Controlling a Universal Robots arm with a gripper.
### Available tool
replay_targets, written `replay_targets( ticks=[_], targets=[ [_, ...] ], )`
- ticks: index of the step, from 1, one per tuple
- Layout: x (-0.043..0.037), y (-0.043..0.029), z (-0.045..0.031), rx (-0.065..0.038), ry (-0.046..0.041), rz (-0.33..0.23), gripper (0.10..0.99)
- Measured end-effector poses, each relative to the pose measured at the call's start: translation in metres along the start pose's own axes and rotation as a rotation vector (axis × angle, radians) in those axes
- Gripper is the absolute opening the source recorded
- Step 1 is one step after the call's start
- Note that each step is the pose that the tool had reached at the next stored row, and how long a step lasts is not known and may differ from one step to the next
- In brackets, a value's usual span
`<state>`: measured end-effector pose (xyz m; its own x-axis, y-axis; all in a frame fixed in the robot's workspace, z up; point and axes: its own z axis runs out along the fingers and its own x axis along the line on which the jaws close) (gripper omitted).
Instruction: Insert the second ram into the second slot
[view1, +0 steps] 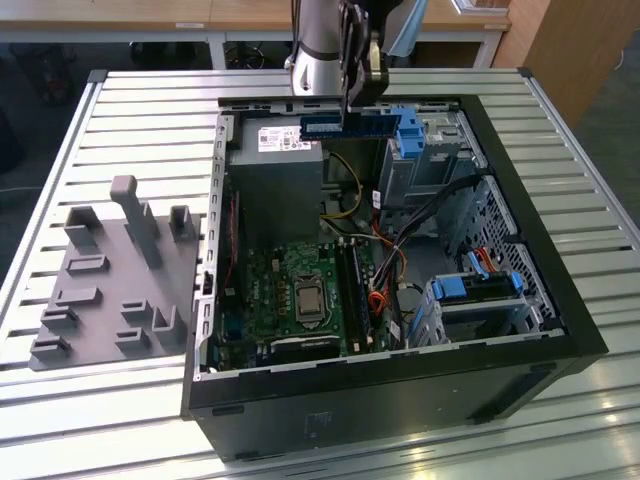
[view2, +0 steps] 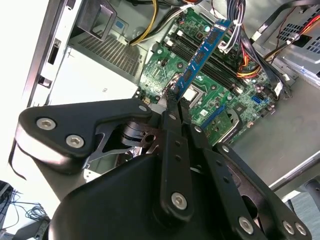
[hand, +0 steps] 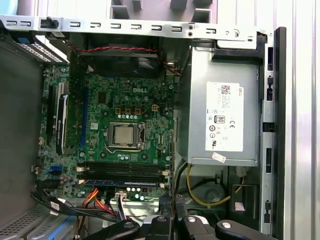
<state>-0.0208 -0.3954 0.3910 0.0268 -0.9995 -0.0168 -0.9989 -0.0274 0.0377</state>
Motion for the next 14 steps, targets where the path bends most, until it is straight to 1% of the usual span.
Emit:
replay_targets(
  ticks=[14],
  targets=[
    [0.0042, 0.0001, 0.0000, 0.000, 0.0000, 0.000, 0.137]
  ],
)
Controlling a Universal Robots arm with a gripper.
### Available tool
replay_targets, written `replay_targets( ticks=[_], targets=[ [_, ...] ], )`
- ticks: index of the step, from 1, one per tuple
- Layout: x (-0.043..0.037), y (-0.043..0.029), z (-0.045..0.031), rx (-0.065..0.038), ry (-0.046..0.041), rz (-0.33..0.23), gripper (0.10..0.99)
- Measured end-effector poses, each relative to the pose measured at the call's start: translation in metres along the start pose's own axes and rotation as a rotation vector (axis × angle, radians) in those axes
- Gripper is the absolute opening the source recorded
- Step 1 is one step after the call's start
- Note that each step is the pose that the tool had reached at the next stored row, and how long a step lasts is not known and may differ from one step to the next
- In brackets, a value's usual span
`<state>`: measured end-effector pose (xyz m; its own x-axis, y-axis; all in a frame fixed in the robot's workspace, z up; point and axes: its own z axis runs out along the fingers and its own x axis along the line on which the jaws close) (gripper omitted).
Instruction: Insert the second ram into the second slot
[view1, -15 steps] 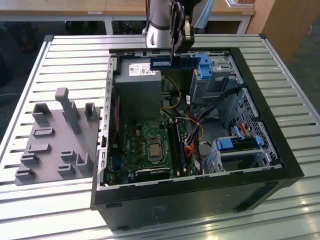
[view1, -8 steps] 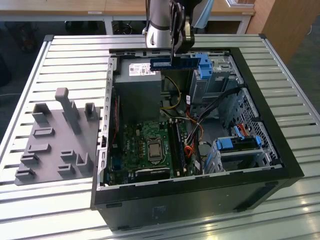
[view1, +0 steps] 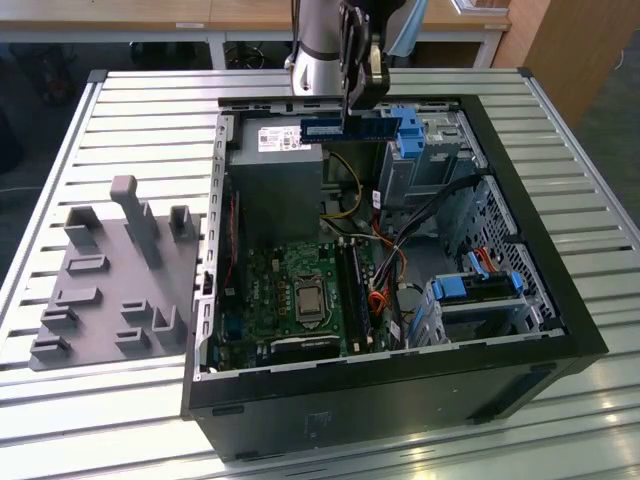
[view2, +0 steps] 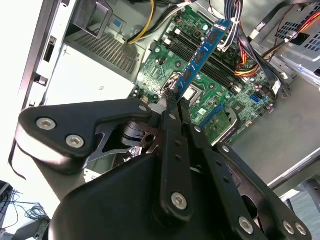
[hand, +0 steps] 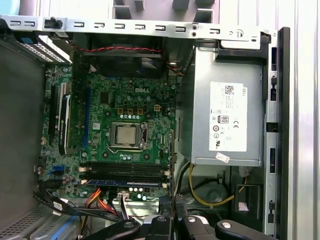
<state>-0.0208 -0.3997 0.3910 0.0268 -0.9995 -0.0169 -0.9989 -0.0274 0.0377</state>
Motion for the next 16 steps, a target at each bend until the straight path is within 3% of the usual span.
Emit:
replay_targets(
  ticks=[8, 16],
  targets=[
    [0.0013, 0.0000, 0.0000, 0.000, 0.0008, 0.028, 0.137],
    [0.0196, 0.0005, 0.0003, 0.000, 0.0007, 0.029, 0.137]
  ],
)
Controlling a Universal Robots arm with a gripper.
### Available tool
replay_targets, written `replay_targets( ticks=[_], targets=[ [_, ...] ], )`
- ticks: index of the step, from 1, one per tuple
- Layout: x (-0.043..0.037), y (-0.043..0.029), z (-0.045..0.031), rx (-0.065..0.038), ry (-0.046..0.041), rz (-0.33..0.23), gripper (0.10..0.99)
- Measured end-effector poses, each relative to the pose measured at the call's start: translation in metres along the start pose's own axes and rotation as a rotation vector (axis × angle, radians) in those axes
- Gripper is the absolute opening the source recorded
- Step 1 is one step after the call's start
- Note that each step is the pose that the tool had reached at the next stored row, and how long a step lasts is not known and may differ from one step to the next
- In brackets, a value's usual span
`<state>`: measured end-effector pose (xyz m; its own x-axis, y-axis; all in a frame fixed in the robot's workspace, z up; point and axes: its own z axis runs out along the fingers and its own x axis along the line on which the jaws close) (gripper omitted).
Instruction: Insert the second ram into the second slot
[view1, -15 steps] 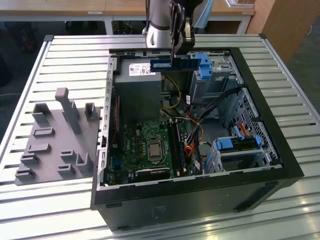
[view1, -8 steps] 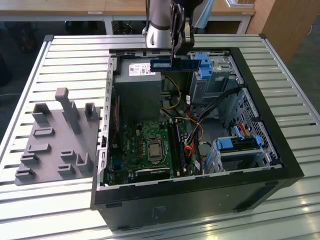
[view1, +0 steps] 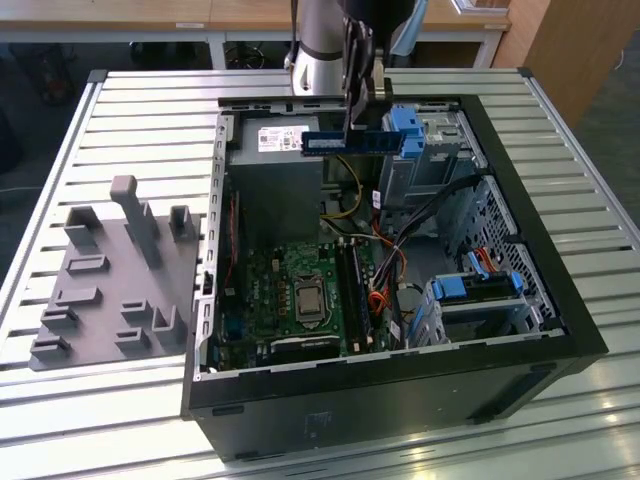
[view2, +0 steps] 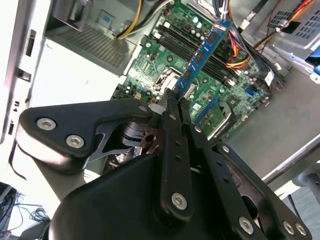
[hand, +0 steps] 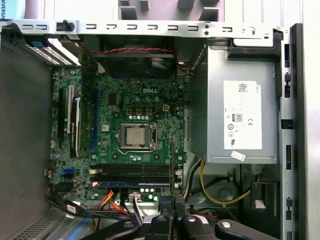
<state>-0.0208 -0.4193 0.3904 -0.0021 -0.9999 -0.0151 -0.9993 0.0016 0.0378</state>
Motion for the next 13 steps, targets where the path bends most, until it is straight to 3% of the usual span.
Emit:
replay_targets(
  ticks=[6, 13],
  targets=[
    [0.0095, 0.0000, 0.0001, 0.000, 0.0000, 0.000, 0.137],
    [0.0107, 0.0000, 0.0001, 0.000, -0.0009, 0.023, 0.137]
  ],
)
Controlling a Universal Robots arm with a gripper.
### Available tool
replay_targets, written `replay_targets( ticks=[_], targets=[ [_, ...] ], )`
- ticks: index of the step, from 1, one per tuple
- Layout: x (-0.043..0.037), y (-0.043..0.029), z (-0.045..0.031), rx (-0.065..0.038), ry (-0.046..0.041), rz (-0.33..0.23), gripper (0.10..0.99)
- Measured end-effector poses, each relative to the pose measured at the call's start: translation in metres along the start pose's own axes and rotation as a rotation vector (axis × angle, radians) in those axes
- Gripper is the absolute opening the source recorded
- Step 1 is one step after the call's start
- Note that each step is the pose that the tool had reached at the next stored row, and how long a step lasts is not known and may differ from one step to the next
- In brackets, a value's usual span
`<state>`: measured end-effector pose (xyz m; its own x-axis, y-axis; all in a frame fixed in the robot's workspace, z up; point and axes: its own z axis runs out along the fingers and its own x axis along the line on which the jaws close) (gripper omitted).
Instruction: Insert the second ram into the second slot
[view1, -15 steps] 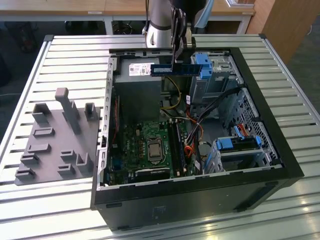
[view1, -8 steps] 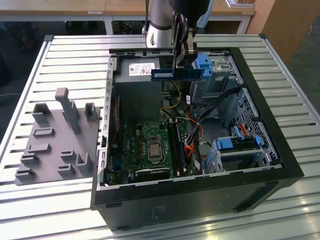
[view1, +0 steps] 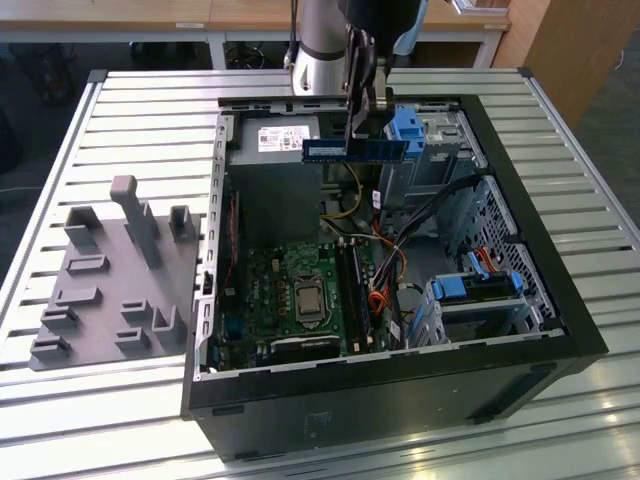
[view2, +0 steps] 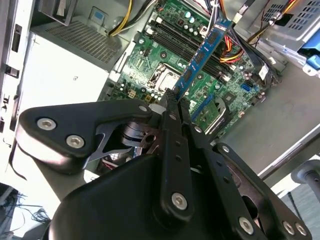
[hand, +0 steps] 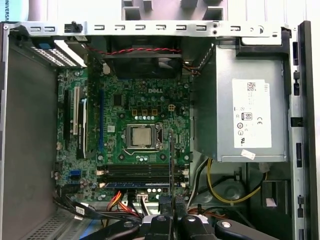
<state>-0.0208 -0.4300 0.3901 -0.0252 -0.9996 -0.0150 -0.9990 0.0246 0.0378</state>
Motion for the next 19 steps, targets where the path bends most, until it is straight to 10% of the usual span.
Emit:
replay_targets(
  ticks=[19],
  targets=[
    [0.0000, 0.0000, 0.0005, 0.005, -0.0006, 0.276, 0.137]
  ],
)
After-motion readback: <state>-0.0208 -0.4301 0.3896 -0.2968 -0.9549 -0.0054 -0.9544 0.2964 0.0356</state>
